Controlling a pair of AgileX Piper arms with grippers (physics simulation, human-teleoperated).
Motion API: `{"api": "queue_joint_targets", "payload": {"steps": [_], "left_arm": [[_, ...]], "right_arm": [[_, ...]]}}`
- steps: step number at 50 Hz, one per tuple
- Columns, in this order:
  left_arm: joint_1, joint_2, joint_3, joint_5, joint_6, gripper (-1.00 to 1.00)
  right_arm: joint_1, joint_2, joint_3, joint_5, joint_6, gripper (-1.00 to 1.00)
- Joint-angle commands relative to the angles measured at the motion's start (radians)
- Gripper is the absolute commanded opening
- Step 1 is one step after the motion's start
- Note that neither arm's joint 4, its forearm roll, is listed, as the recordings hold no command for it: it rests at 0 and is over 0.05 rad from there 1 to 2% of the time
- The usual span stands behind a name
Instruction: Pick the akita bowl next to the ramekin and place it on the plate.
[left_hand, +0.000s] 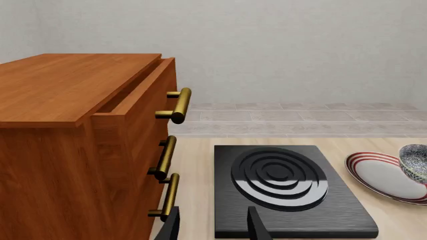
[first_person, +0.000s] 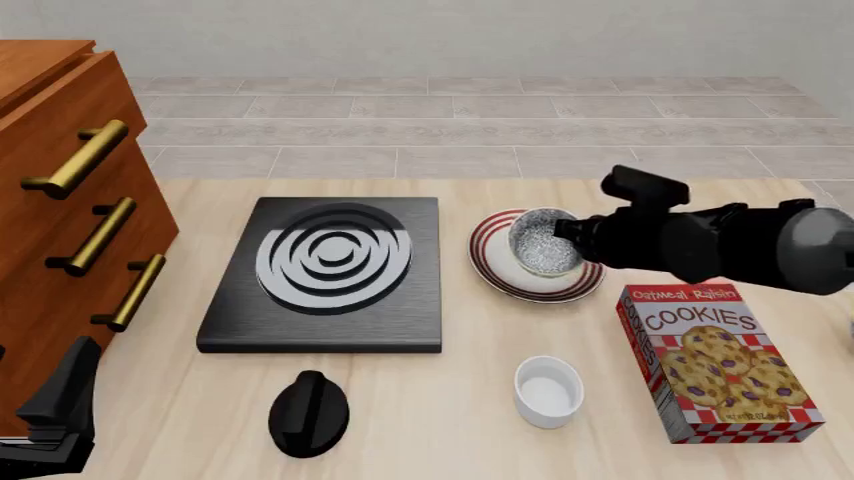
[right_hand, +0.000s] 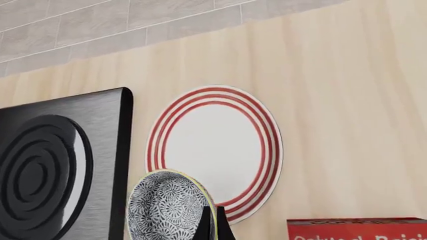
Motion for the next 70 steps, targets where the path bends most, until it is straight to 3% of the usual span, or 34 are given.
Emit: {"api": "queue_joint_targets", "payload": {"steps": [1, 70], "left_arm": [[0.000, 0.000, 0.000, 0.000, 0.000, 1.00], [0.000, 0.000, 0.000, 0.000, 0.000, 1.00]], "right_arm": [[-0.012, 0.042, -0.028, -0.017, -0.009, -1.00], [-0.045, 0.270, -0.167, -0.073, -0.060, -1.00]]}}
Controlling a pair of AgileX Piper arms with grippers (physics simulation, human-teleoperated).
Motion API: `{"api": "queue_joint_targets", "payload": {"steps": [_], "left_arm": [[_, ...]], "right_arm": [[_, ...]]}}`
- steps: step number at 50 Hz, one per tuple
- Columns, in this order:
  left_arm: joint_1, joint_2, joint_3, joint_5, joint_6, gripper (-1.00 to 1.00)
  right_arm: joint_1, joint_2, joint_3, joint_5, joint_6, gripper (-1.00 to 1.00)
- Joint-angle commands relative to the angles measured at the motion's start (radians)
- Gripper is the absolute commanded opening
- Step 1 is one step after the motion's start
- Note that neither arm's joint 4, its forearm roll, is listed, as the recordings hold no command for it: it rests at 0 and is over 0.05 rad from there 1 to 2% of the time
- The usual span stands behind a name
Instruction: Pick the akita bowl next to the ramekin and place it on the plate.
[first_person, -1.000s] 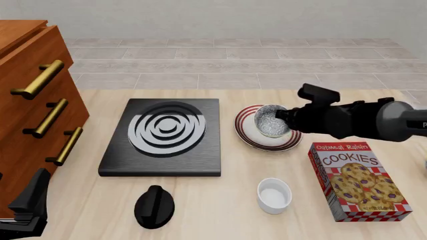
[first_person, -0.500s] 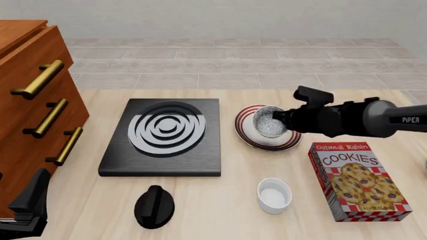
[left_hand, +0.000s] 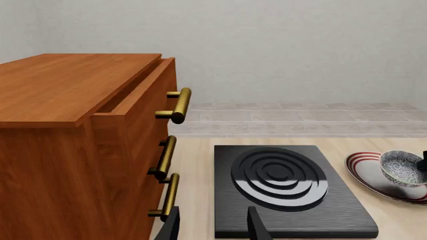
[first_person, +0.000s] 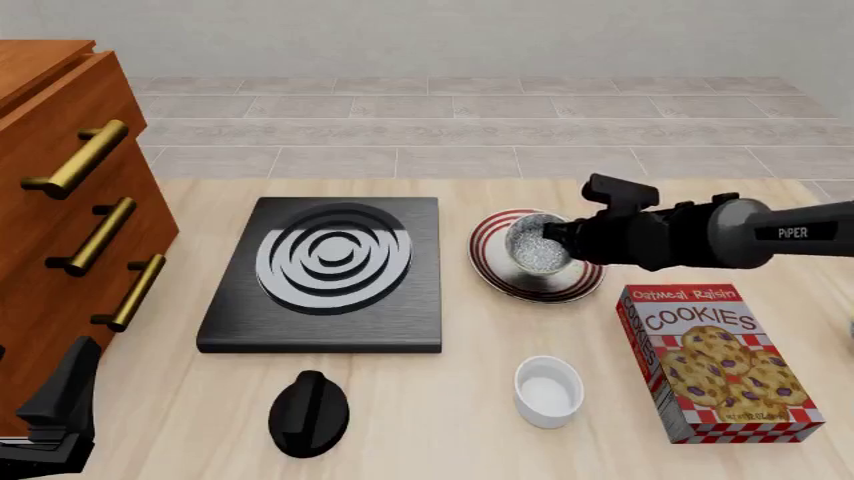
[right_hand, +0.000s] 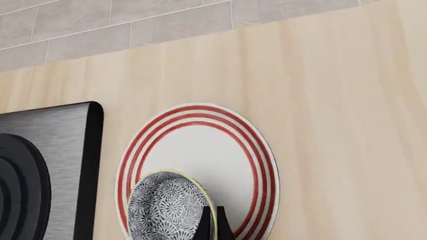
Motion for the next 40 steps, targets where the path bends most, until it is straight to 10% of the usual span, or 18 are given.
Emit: {"api": "queue_joint_targets", "payload": {"steps": [1, 39, 40], "left_arm": [[0.000, 0.000, 0.000, 0.000, 0.000, 1.00], [0.000, 0.000, 0.000, 0.000, 0.000, 1.00], [0.000, 0.000, 0.000, 0.000, 0.000, 1.00]], "right_arm": [[-0.008, 0.023, -0.003, -0.023, -0.006, -1.00], [0.007, 0.075, -0.052, -0.014, -0.007, -1.00], [0.004, 0.075, -0.052, -0.015, -0.009, 1.00]]}}
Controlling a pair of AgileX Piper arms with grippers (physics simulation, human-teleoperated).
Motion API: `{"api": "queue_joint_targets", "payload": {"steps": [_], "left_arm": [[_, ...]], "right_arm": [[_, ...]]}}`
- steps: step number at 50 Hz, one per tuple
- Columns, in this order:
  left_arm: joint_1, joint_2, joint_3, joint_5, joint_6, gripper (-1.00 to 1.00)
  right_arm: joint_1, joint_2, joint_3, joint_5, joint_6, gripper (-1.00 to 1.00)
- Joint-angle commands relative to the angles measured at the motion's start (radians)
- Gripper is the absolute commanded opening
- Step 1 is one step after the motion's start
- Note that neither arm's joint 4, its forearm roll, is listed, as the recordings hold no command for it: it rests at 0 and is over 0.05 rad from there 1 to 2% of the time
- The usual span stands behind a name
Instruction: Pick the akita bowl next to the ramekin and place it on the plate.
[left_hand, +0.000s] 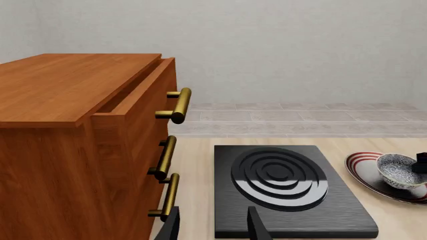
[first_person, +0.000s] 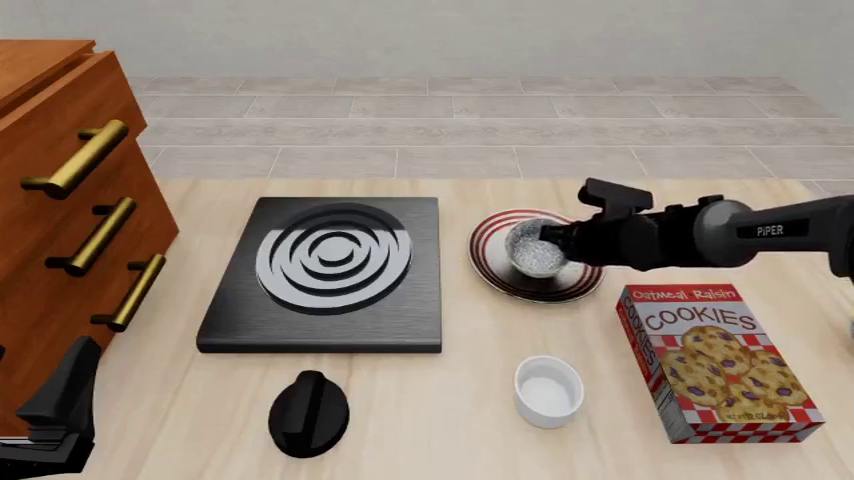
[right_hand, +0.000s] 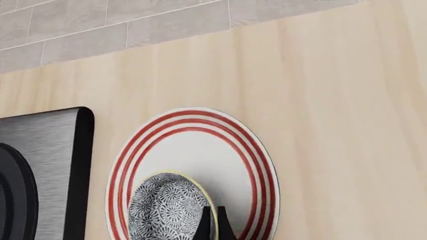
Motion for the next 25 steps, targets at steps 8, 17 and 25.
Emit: {"api": "queue_joint_targets", "payload": {"steps": [8, 17, 25], "left_arm": [[0.000, 0.000, 0.000, 0.000, 0.000, 1.00], [0.000, 0.000, 0.000, 0.000, 0.000, 1.00], [0.000, 0.000, 0.000, 0.000, 0.000, 1.00]], "right_arm": [[0.019, 0.008, -0.013, 0.007, 0.008, 1.00], [0.016, 0.002, -0.026, 0.021, 0.007, 1.00], [0.014, -0.012, -0.030, 0.031, 0.009, 1.00]]}}
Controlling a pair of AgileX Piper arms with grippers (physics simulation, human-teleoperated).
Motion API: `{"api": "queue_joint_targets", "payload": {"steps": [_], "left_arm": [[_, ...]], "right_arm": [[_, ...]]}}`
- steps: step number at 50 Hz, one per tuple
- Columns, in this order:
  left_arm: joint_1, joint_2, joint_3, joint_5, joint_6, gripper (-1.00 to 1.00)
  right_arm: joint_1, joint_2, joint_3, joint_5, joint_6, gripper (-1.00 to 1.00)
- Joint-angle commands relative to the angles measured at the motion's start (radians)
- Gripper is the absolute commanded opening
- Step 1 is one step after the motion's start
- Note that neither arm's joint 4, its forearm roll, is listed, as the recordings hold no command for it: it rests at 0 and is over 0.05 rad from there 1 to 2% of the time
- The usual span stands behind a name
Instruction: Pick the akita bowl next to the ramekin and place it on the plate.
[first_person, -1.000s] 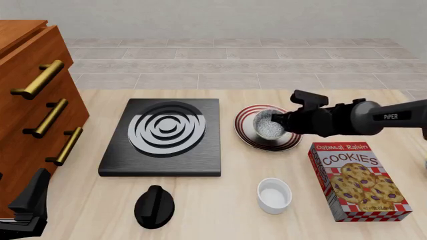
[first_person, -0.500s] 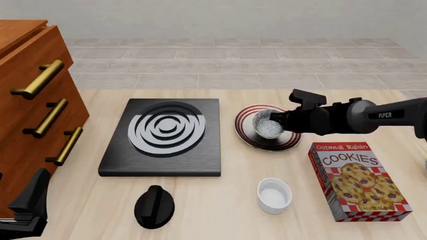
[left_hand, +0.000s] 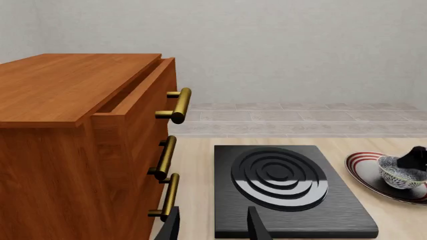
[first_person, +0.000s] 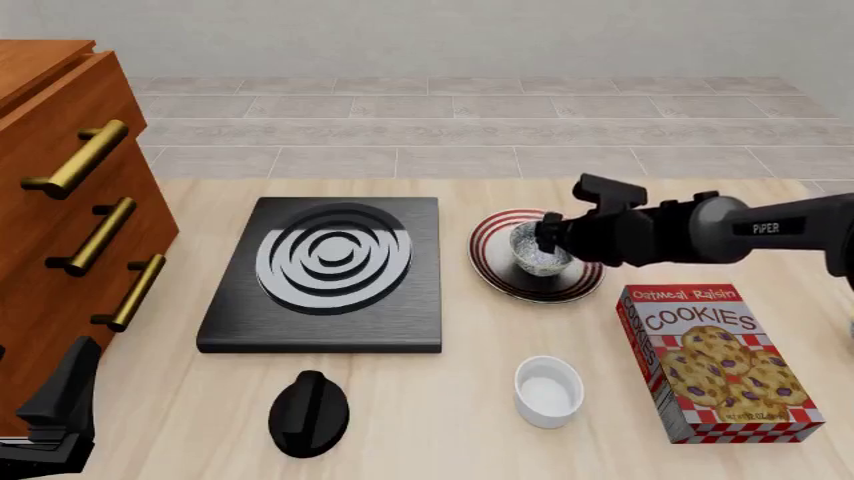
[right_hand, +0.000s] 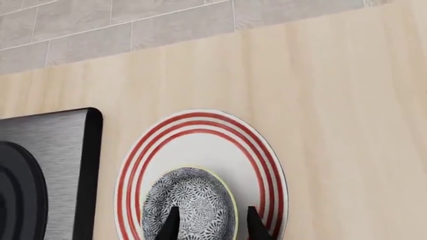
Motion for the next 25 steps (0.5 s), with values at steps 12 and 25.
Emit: {"api": "queue_joint_targets", "payload": {"steps": [12, 25], "left_arm": [[0.000, 0.000, 0.000, 0.000, 0.000, 1.00], [0.000, 0.000, 0.000, 0.000, 0.000, 1.00]], "right_arm": [[-0.008, -0.056, -0.006, 0.032, 0.000, 1.00], [0.001, -0.113, 0.024, 0.038, 0.005, 1.00]]}}
